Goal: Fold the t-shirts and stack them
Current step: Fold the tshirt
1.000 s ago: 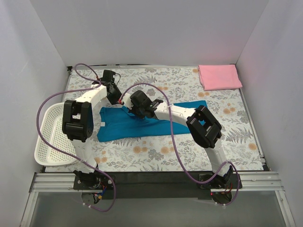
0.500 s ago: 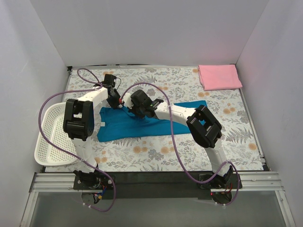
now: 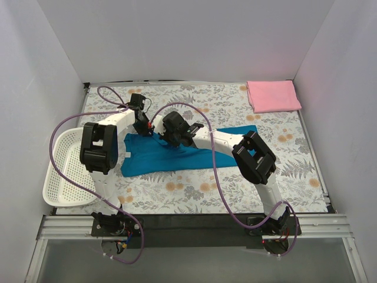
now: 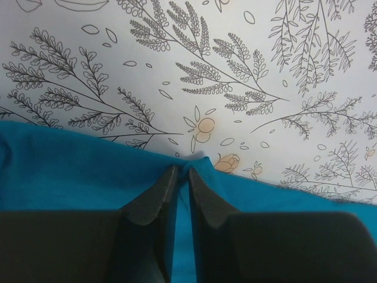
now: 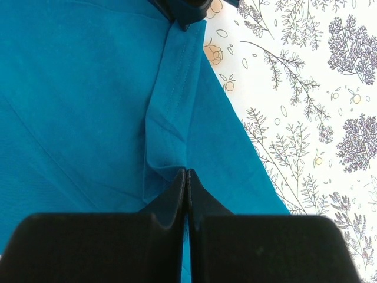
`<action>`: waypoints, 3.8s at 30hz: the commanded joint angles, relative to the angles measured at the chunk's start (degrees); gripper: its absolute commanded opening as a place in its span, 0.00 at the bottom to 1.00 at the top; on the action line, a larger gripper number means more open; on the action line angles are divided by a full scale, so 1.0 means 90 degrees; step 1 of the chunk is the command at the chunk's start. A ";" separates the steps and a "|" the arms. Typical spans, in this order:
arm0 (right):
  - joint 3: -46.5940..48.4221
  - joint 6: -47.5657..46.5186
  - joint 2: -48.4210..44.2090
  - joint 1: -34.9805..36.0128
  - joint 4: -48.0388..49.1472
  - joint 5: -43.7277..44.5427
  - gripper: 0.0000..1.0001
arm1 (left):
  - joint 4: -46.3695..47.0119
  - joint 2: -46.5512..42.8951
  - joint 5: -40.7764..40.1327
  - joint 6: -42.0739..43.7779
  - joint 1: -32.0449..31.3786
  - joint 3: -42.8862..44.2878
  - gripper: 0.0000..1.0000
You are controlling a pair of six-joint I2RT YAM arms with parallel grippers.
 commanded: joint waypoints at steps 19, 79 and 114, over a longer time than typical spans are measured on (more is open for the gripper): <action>0.0043 -0.0034 -0.0123 -0.0075 0.0254 0.0165 0.01 | -0.0261 -0.0590 -0.0699 0.0048 -0.0056 0.0435 0.00; 0.0033 -0.0131 0.0072 -0.0212 0.0732 0.0351 0.01 | -0.0329 -0.0971 -0.1266 -0.0011 -0.0046 0.0552 0.00; -0.0455 -0.0347 -0.0474 -0.0193 0.0391 -0.0323 0.01 | -0.0544 -0.1469 -0.1012 0.0038 -0.0056 -0.0200 0.00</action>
